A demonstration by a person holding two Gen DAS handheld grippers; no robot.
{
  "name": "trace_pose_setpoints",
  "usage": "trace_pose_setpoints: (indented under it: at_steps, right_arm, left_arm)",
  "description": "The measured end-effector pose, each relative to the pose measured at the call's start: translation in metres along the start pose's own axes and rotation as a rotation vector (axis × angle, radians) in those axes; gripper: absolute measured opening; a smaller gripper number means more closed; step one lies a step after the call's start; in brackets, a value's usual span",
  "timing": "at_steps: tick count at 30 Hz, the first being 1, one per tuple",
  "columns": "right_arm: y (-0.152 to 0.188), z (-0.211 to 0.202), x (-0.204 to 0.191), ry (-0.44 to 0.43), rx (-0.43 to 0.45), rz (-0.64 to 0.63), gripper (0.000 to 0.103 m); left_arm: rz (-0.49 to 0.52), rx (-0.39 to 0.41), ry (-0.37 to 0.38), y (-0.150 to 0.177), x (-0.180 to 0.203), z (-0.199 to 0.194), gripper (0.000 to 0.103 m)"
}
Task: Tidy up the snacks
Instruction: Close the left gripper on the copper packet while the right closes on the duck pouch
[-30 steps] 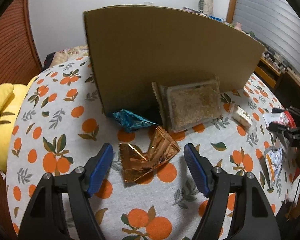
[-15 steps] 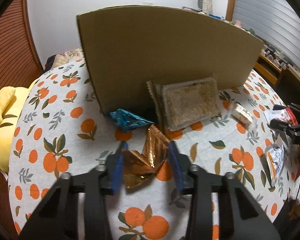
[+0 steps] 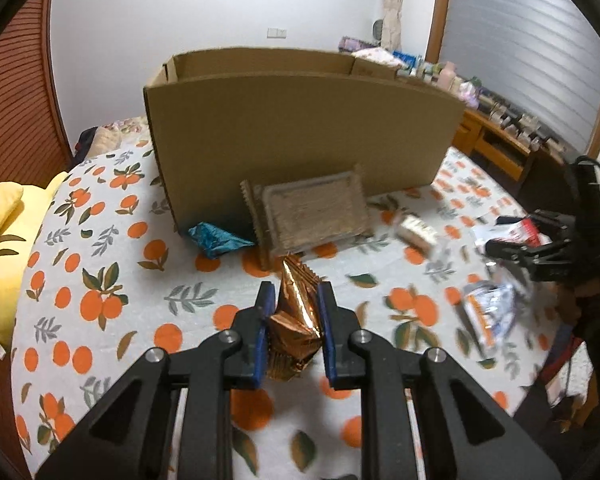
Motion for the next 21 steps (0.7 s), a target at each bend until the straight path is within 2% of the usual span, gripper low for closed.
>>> trace_pose_setpoints:
  at_steps: [4, 10, 21]
  right_arm:
    - [0.0, -0.01, 0.006, -0.043, -0.001, 0.046, 0.075]
    - [0.002, -0.022, 0.014, -0.052, -0.018, 0.037, 0.075]
    - [0.013, -0.018, -0.008, -0.068, -0.074, -0.086, 0.076]
  left_arm:
    - [0.006, 0.028, 0.022, -0.003, 0.014, -0.01, 0.019]
    - [0.036, 0.033, 0.052, -0.001, 0.032, -0.015, 0.019]
    - [0.037, 0.026, 0.072, 0.003, 0.038, -0.014, 0.019]
Point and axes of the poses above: each gripper's, at about its wrist camera, not at the fingertips, and z roughly the way its jaws point, x to its right, y to its underside, the point moved 3 cm from there along z, roughly the way its jaws point, and after that the axes turned 13 degrees about x, right-handed, at the moved point
